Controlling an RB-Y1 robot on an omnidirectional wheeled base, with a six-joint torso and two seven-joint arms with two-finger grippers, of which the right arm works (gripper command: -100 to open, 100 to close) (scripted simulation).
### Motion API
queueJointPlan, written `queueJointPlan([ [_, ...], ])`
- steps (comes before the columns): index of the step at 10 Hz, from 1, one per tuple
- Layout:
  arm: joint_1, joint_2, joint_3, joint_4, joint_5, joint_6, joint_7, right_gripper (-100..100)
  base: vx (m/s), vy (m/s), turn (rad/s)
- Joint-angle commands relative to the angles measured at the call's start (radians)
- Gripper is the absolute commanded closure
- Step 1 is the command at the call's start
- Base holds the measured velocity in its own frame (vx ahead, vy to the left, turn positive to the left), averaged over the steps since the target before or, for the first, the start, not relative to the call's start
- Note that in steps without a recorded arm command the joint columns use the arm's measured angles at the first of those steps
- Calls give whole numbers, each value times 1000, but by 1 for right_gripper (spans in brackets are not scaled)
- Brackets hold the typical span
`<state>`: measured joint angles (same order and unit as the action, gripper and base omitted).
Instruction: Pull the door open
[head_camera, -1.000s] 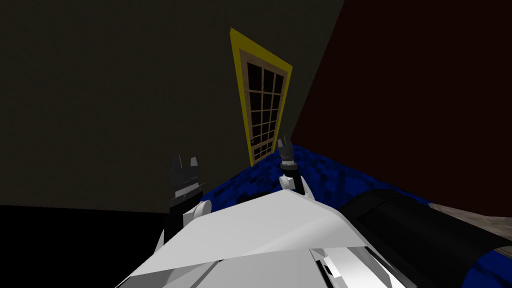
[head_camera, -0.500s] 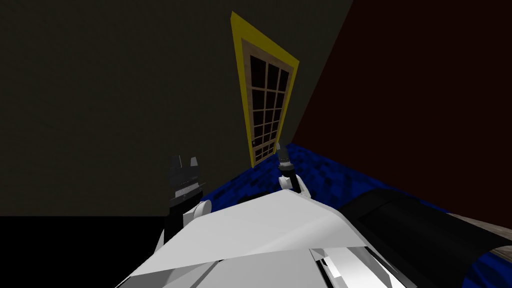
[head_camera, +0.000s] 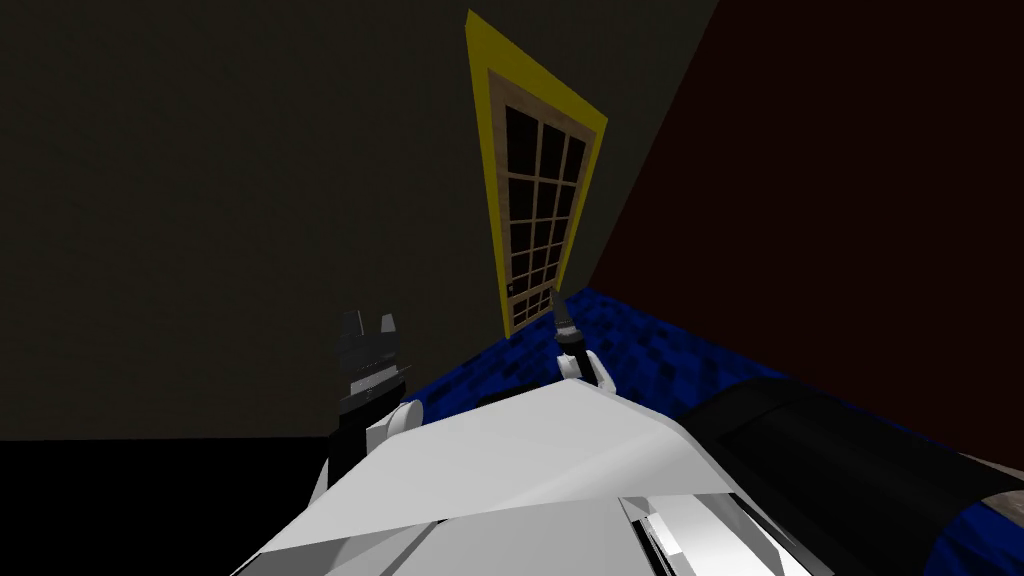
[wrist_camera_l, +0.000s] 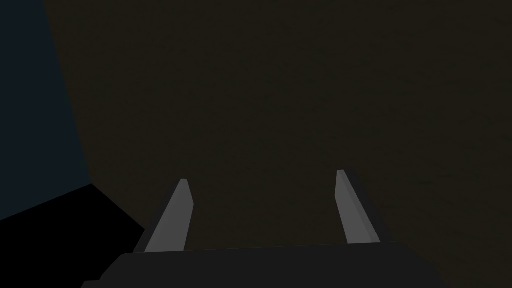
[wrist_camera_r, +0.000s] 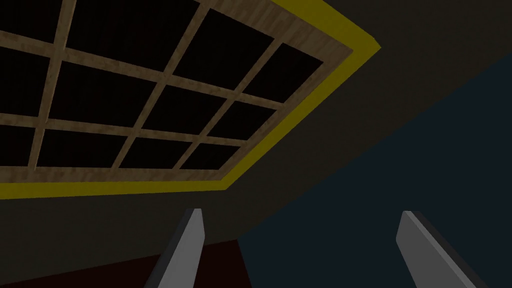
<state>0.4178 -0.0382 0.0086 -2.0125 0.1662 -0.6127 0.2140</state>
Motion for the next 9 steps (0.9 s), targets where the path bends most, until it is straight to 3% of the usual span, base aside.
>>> queueJointPlan([
  [1,-16,-8,-12,50,16,-15,33,-100,93,-4,35],
  [6,-44,-23,-34,179,61,-55,115,-100,77,-2,36],
  [7,-44,-23,-34,187,61,-55,115,-100,59,-2,9],
  [9,-58,-30,-45,254,83,-76,157,-100,65,-1,39],
])
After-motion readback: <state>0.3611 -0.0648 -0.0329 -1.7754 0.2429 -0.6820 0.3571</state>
